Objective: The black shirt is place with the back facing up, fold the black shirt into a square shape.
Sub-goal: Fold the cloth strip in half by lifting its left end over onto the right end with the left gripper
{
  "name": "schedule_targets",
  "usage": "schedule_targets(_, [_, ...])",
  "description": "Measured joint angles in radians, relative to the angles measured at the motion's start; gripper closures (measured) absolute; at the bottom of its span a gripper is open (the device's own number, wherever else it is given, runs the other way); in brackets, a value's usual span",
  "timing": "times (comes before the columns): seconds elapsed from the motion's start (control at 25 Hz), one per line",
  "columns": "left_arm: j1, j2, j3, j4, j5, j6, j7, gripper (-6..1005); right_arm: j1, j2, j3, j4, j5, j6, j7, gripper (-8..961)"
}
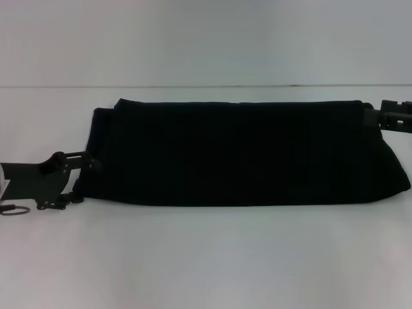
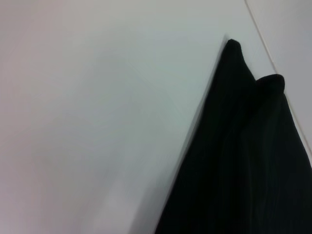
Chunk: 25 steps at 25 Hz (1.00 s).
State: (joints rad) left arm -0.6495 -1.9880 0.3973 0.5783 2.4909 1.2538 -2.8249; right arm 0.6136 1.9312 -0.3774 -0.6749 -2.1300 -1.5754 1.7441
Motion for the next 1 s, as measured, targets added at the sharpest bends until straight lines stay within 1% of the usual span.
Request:
schedule_targets(0.84, [-0.012, 0.004, 0.008, -0.002, -0.023, 0.003, 0.065, 125, -0.005, -0.001, 0.000, -0.003, 0.010, 0.000, 0.000, 22])
schedule_targets(1.0, [0.000, 0.007, 0.001, 0.017, -0.024, 0.048, 0.077, 124, -0.007, -0.001, 0.000, -0.010, 0.010, 0.000, 0.000, 22])
